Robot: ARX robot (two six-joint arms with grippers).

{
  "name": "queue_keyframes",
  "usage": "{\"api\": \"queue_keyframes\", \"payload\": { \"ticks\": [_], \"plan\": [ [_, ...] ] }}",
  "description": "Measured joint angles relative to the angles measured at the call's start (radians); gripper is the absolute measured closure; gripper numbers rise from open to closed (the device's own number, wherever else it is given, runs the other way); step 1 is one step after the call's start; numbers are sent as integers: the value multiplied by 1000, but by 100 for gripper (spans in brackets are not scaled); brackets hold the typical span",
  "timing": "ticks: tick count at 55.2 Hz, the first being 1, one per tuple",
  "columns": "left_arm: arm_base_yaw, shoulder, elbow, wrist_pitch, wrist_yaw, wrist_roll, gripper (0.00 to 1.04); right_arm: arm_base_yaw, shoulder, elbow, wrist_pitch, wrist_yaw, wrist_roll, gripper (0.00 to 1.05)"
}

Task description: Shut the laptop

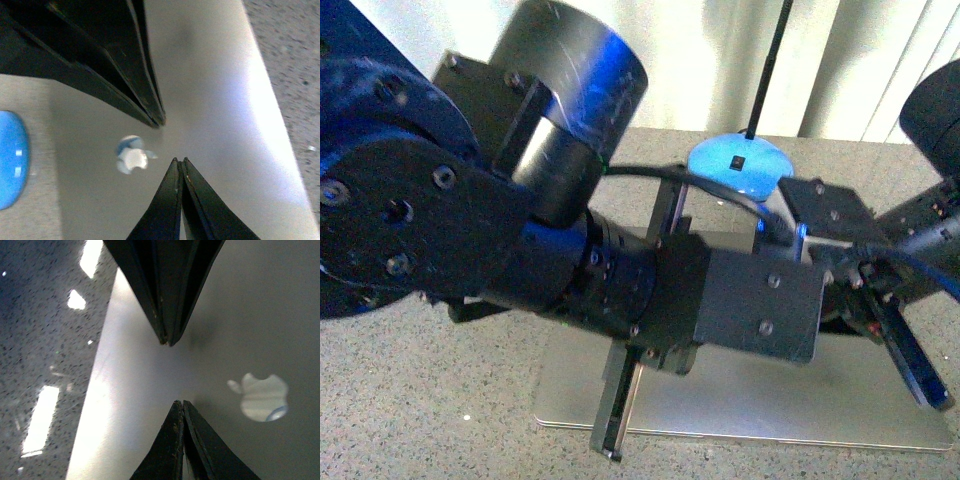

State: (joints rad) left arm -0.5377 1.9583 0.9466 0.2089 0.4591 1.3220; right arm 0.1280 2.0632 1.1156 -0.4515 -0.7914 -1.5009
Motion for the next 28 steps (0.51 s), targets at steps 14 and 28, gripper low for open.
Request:
{"api": "queue_keyframes", "payload": {
  "ticks": [14, 28],
  "plan": [
    [47, -134, -7, 150, -11, -153, 101, -23, -120, -39, 288, -67, 172, 102],
    [184, -385, -93, 313, -19, -467, 101, -76, -284, -184, 866, 51, 578, 102]
  ]
}}
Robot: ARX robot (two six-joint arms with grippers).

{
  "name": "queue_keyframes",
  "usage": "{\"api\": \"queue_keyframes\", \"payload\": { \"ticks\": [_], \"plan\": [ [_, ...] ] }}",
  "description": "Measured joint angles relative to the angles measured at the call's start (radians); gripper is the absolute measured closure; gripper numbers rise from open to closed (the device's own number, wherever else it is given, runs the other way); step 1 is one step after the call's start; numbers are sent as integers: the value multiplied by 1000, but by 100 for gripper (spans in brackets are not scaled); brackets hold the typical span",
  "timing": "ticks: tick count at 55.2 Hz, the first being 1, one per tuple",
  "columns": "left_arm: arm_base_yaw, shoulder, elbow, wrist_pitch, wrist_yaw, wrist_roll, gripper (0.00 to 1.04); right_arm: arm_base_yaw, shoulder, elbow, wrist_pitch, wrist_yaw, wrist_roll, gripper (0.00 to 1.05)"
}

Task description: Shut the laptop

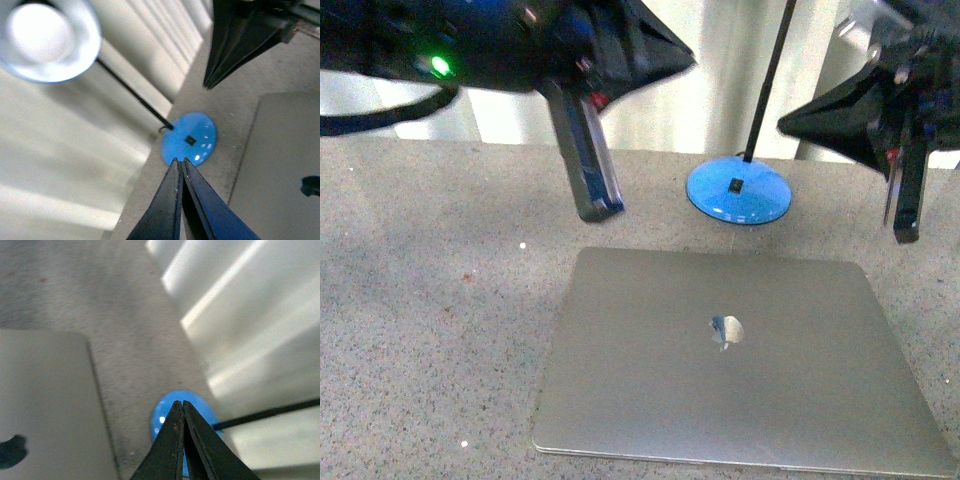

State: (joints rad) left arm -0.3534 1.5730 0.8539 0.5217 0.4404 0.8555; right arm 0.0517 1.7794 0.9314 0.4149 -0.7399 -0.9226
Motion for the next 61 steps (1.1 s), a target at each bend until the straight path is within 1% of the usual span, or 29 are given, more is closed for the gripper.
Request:
{"api": "queue_keyframes", "payload": {
  "ticks": [6, 13, 15, 19, 21, 29, 31, 33, 35, 37, 39, 40, 43, 46, 58, 59, 61],
  "plan": [
    [82, -89, -46, 68, -3, -129, 101, -32, -69, -57, 185, 76, 159, 102],
    [201, -189, -109, 137, -1, -286, 101, -72, -144, -111, 319, 148, 321, 102],
    [245, -222, -130, 147, 4, -336, 101, -84, -161, -121, 336, 171, 366, 102],
    [304, -265, -161, 147, 8, -381, 101, -107, -190, -134, 348, 212, 449, 102],
    [336, -288, -178, 146, 12, -398, 101, -120, -206, -138, 346, 251, 509, 102],
    [435, -376, -224, 121, 50, -470, 101, -179, -273, -142, 334, 332, 695, 102],
    [460, -402, -233, 116, 52, -494, 101, -189, -289, -142, 334, 348, 721, 102],
    [462, -430, -236, 83, -16, -531, 101, -201, -311, -142, 326, 362, 745, 102],
    [470, -474, -248, 16, -145, -615, 101, -208, -328, -142, 318, 367, 764, 102],
    [477, -507, -274, -5, -216, -669, 101, -211, -344, -142, 309, 377, 777, 102],
    [478, -543, -319, -5, -286, -729, 101, -204, -375, -146, 253, 459, 809, 102],
    [478, -551, -330, -5, -297, -740, 101, -198, -394, -157, 224, 510, 828, 102],
    [476, -582, -379, 5, -320, -783, 101, -188, -448, -204, 188, 586, 863, 102],
    [466, -612, -440, 21, -336, -816, 101, -179, -513, -272, 180, 616, 884, 102],
    [428, -723, -584, 53, -366, -842, 101, -143, -675, -491, 253, 653, 905, 102],
    [422, -729, -589, 53, -374, -842, 101, -141, -684, -510, 257, 655, 906, 102],
    [392, -749, -610, 53, -424, -843, 101, -136, -703, -544, 265, 661, 906, 102]
  ]
}}
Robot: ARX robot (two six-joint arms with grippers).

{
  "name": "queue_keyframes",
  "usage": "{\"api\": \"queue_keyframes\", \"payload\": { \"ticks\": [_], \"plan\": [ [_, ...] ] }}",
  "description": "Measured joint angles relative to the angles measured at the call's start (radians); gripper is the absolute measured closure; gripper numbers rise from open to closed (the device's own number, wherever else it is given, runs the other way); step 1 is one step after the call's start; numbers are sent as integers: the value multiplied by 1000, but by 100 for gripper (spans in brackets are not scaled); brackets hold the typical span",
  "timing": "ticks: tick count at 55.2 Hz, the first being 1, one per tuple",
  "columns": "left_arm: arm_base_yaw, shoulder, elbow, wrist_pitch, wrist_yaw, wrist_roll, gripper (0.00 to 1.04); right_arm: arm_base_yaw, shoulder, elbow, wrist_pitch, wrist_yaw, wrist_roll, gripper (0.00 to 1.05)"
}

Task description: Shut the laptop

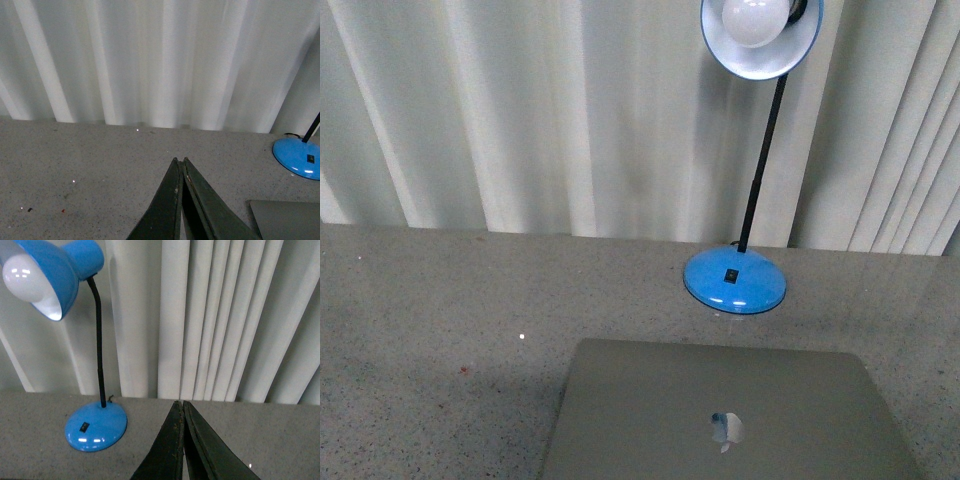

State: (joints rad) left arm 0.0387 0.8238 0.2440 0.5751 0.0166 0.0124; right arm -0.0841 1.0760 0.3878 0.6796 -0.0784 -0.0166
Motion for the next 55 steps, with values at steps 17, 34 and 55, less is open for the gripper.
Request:
{"api": "queue_keyframes", "payload": {
  "ticks": [17, 34, 55],
  "plan": [
    [-38, -164, -126, -36, -15, -10, 101, 82, -184, -195, 11, 74, 3, 102],
    [-39, -302, -183, -119, -16, -10, 101, 82, -335, -286, -51, 75, 4, 102],
    [-39, -440, -217, -188, -17, -13, 101, 82, -526, -347, -177, 76, 4, 102]
  ]
}}
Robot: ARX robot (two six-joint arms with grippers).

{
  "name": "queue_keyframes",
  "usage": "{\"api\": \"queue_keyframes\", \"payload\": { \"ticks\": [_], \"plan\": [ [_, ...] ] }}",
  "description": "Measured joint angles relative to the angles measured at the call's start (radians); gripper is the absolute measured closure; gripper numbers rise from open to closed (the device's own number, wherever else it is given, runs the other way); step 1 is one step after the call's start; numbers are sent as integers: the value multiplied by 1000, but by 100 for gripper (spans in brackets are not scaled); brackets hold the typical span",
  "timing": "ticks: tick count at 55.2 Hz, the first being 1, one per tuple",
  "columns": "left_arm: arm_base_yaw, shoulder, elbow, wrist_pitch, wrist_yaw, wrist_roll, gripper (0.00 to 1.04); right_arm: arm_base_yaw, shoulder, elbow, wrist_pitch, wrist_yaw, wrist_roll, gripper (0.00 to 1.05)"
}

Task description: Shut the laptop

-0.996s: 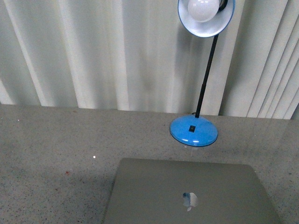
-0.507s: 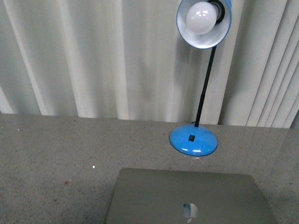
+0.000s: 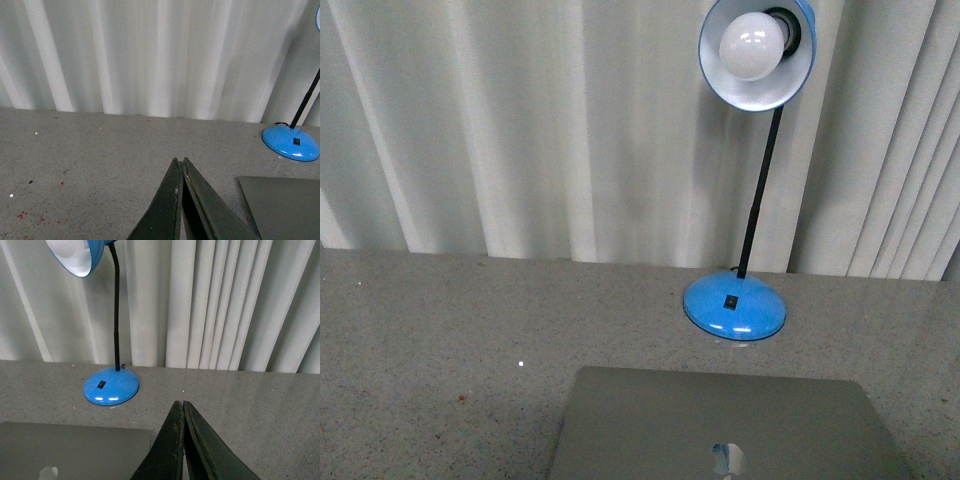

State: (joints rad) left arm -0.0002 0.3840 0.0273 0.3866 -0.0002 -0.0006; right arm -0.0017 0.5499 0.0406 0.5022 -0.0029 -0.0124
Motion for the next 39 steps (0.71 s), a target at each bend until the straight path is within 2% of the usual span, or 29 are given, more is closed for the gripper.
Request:
{"api": "queue_keyframes", "payload": {
  "ticks": [5, 36, 39],
  "plan": [
    [0, -35, 0, -34, 0, 0, 101, 0, -19, -35, 23, 0, 0, 102],
    [0, -209, 0, -208, 0, 0, 101, 0, -273, -35, -222, 2, 1, 102],
    [0, -268, 0, -272, -1, 0, 101, 0, -290, -35, -239, 2, 1, 102]
  ]
}}
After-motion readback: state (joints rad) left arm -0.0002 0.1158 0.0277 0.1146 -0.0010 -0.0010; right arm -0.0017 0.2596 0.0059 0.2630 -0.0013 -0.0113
